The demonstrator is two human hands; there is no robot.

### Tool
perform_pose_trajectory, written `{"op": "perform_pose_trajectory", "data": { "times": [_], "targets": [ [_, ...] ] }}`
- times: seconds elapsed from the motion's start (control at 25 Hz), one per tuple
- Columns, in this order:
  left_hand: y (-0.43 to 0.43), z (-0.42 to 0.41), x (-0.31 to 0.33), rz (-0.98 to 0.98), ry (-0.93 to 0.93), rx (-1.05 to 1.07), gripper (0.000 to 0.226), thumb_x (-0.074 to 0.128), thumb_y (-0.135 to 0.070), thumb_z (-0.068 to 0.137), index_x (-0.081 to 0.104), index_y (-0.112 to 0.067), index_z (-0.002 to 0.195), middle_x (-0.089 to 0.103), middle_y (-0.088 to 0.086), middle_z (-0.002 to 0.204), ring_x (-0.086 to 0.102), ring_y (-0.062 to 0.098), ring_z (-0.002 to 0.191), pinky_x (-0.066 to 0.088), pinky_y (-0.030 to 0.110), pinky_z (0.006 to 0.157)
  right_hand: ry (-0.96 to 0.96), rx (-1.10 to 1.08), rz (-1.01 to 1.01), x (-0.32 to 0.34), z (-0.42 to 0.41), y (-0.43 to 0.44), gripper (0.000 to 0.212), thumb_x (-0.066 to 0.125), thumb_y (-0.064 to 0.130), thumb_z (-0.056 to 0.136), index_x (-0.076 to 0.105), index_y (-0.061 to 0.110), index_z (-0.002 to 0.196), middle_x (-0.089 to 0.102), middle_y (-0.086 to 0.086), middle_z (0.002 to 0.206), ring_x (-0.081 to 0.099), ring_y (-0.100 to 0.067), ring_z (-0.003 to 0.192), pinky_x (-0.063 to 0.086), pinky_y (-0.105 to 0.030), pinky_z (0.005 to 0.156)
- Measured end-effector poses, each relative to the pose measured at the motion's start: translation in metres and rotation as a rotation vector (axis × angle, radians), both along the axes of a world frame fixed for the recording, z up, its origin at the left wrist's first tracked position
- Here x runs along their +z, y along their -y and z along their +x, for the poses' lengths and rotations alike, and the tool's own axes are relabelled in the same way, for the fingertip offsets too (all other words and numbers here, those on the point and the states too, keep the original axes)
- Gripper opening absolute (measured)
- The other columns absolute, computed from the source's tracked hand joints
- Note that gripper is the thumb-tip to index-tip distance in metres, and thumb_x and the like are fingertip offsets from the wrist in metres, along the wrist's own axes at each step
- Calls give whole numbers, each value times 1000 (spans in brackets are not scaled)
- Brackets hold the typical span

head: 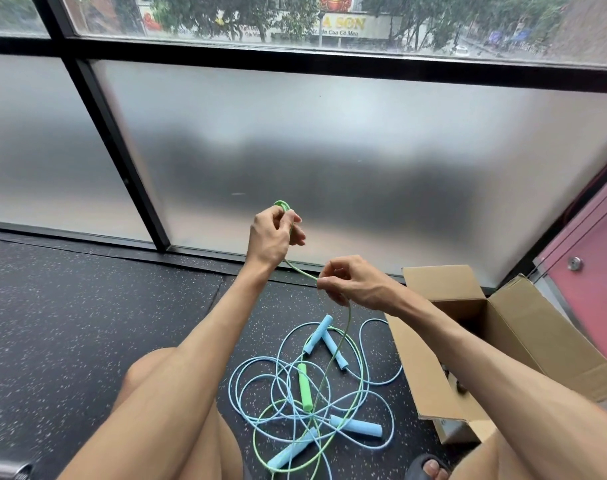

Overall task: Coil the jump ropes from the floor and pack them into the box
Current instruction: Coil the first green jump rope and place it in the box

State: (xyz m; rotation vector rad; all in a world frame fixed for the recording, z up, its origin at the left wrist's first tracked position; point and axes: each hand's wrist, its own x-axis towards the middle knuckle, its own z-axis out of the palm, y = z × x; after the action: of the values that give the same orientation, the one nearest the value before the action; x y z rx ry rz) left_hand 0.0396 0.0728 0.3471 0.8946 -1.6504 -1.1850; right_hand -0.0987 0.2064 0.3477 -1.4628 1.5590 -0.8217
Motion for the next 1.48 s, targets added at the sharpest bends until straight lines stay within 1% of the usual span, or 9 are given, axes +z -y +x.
{"op": "perform_pose_trajectory", "data": {
  "times": [0.2, 0.32, 0.48, 0.72, 0.92, 1.04, 1.28, 1.36, 1.48],
  "targets": [
    [-4, -4, -5, -23, 419, -267, 35, 40, -16, 105, 65, -2, 84, 57, 7, 52, 53, 12, 40, 45, 25, 50, -93, -78, -185, 10, -2, 3, 20, 58, 15, 98, 68, 11, 81, 54, 2, 56, 44, -9, 48, 38, -25, 48],
    [-14, -6, -2, 56, 522, -459, 44, 35, -17, 106, 62, -4, 74, 48, 7, 46, 43, 15, 35, 36, 22, 42, -100, -154, -285, 13, -10, 7, 24, 56, 10, 99, 67, 14, 78, 51, 3, 54, 41, -11, 47, 34, -26, 47],
    [-22, -6, 10, 300, 408, -539, 51, 34, -26, 106, 52, -7, 62, 29, -3, 42, 22, 10, 35, 21, 19, 39, -80, -250, -359, 12, -21, 10, 29, 55, 9, 98, 65, 20, 74, 50, 8, 49, 40, -9, 41, 33, -25, 45],
    [-23, 2, 17, 493, 143, -768, 49, 38, -32, 104, 50, -15, 60, 21, -7, 44, 16, 11, 41, 13, 29, 46, -33, -310, -391, 8, -22, 15, 20, 55, 10, 99, 62, 10, 80, 52, 1, 53, 43, -10, 42, 36, -23, 44],
    [-18, 4, 18, 605, -161, -821, 41, 36, -33, 106, 54, -10, 76, 22, -8, 49, 16, 9, 45, 12, 29, 52, 225, -190, -46, -3, -20, 12, 30, 38, 27, 107, 54, 3, 97, 65, -16, 76, 66, -27, 65, 54, -37, 65],
    [-12, 8, 20, 629, -316, -780, 40, 34, -33, 107, 54, -11, 80, 24, -9, 51, 18, 8, 46, 13, 28, 53, 120, -29, 193, -17, -25, 8, 20, 48, 21, 103, 60, 6, 107, 73, -14, 100, 69, -22, 91, 54, -36, 83],
    [-4, 7, 23, 663, -589, -605, 40, 30, -32, 107, 55, -8, 88, 35, -3, 58, 27, 10, 48, 29, 22, 50, 145, 6, 320, -36, -13, 3, 14, 58, 14, 98, 48, 12, 107, 72, -25, 99, 70, -34, 92, 55, -43, 87],
    [1, 8, 23, 644, -654, -481, 41, 29, -32, 107, 57, -7, 91, 39, -3, 60, 30, 11, 49, 32, 23, 52, 185, -46, 281, -32, -11, 4, 14, 54, 12, 100, 45, 5, 107, 71, -31, 91, 71, -44, 84, 59, -51, 81],
    [13, 15, 23, 629, -754, -288, 42, 29, -30, 108, 58, -7, 89, 44, -3, 58, 35, 10, 47, 34, 22, 50, 159, -134, 200, -15, -13, 7, 14, 55, 14, 100, 49, 2, 101, 67, -22, 74, 67, -33, 60, 59, -38, 54]
  ]
}}
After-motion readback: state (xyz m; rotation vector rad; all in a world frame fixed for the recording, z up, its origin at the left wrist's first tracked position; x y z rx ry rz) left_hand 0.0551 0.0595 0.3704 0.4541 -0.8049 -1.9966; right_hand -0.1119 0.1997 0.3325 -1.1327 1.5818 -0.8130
